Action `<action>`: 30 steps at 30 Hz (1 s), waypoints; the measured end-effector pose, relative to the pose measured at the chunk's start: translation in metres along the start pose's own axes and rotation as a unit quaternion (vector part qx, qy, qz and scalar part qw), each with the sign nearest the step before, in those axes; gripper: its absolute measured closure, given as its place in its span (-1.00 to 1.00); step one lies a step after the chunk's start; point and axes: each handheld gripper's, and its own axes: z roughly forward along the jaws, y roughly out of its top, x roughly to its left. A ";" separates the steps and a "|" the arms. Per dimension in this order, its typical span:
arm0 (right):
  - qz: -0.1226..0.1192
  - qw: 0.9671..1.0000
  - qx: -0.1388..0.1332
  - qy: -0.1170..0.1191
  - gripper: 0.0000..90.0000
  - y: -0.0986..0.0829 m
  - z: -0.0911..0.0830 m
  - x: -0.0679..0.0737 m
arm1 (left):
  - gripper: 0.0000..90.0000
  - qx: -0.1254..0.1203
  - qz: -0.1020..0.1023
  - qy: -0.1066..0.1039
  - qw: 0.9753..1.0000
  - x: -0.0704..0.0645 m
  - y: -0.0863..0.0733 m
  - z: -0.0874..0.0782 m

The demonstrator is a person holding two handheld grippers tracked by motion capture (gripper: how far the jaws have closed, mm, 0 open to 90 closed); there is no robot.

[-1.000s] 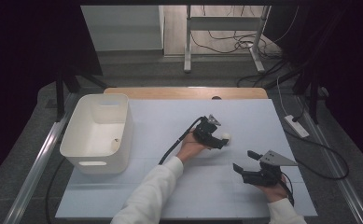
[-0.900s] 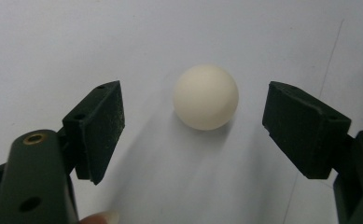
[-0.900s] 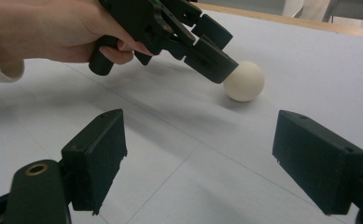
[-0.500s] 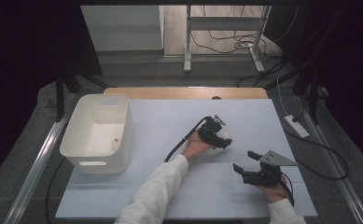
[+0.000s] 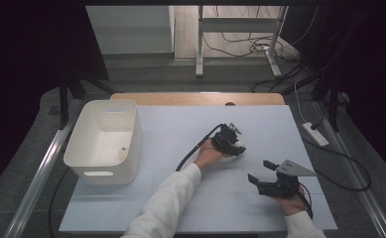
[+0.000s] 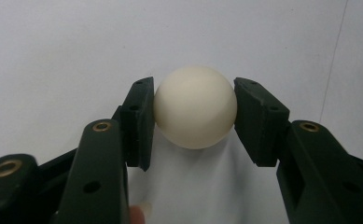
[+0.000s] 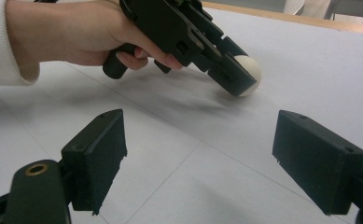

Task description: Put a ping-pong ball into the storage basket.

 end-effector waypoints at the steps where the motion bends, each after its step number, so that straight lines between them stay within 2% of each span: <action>1: 0.000 1.000 0.000 0.000 -0.61 0.000 0.000 0.000 | 0.13 0.000 0.000 0.000 1.000 0.000 0.000 0.000; 13: -0.004 1.000 0.002 -0.001 -0.61 0.000 0.001 0.001 | 0.13 -0.017 -0.014 0.014 1.000 -0.003 -0.003 -0.022; 30: -0.004 1.000 0.004 -0.004 -0.61 0.000 0.001 0.000 | 0.13 -0.039 -0.018 0.015 0.999 -0.006 -0.008 -0.053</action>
